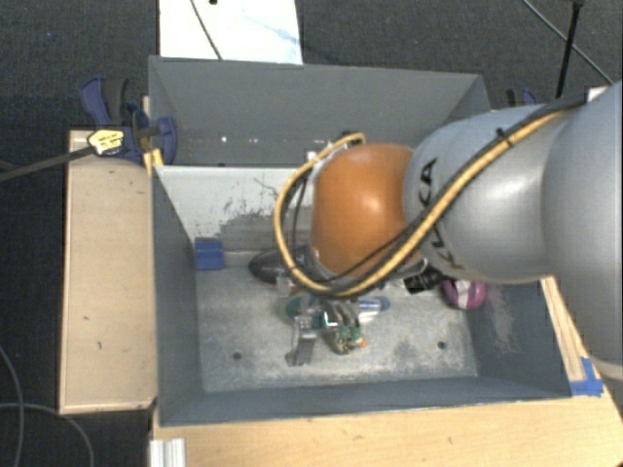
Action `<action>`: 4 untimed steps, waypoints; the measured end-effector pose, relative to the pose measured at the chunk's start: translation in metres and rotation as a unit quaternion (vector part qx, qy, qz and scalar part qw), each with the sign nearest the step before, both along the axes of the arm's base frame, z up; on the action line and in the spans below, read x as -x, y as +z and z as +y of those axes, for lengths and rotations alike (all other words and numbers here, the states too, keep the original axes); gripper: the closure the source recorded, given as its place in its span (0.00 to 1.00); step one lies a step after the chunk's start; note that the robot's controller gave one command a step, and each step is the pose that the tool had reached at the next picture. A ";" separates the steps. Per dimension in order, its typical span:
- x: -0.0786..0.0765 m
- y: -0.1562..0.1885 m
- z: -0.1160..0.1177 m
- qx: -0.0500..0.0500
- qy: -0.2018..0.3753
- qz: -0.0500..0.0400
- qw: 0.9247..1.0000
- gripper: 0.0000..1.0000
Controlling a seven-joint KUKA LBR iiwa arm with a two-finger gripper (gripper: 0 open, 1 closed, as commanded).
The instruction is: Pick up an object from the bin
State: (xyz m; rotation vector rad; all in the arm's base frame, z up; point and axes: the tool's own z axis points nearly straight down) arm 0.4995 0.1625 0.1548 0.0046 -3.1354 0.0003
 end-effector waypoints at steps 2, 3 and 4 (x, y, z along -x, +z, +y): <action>-0.050 -0.082 -0.087 -0.002 0.063 -0.010 0.998 0.00; -0.047 -0.085 -0.086 -0.001 0.061 -0.005 0.998 1.00; -0.056 0.057 -0.094 -0.001 0.075 -0.009 0.997 1.00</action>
Offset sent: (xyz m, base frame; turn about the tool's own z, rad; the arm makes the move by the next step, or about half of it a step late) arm 0.0480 -0.0565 -0.0436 -0.1195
